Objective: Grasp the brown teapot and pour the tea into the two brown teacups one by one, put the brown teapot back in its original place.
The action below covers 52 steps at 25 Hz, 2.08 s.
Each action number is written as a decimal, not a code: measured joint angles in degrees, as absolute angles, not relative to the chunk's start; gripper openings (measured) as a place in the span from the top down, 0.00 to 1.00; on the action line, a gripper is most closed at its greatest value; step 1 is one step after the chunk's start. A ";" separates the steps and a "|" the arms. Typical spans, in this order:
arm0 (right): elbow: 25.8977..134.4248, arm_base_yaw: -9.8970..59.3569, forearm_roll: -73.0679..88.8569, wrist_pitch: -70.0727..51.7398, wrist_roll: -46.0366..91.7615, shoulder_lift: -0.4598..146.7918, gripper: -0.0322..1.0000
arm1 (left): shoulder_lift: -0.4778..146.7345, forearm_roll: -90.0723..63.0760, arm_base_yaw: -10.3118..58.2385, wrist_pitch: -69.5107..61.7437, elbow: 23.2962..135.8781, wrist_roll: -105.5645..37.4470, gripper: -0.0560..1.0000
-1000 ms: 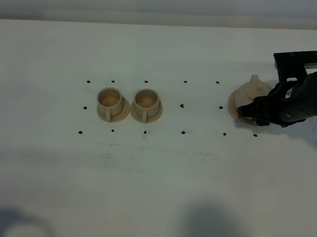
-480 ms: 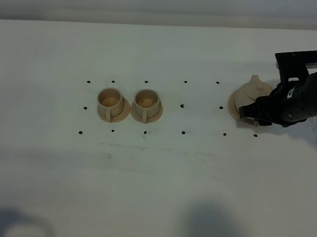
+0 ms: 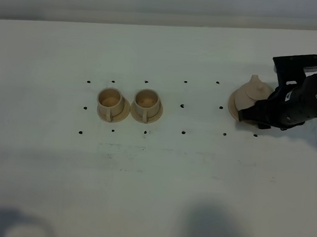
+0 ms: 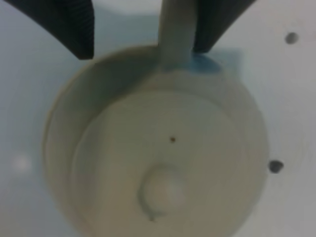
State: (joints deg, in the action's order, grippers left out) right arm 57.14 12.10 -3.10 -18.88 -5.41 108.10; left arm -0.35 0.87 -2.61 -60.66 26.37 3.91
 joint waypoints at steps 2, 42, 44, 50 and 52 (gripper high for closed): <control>57.14 12.10 -3.10 -18.88 -5.41 108.62 0.56 | -0.35 0.87 -2.61 -60.66 26.37 3.91 0.47; 59.32 12.04 -4.40 -22.48 -5.41 108.32 0.51 | -0.35 0.87 -2.61 -60.69 26.37 3.91 0.47; 59.32 12.04 -4.46 -22.48 -5.41 108.32 0.51 | -0.35 0.87 -2.61 -60.69 26.37 3.91 0.47; 59.32 12.04 -4.46 -22.37 -5.41 108.32 0.51 | -0.35 0.87 -2.61 -60.69 26.37 3.91 0.47; 59.32 12.04 -4.51 -22.28 -5.41 108.32 0.51 | -0.35 0.87 -2.61 -60.69 26.37 3.91 0.47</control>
State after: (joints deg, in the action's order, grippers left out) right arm 59.32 12.04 -4.51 -22.28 -5.41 108.32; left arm -0.35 0.87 -2.61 -60.69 26.37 3.91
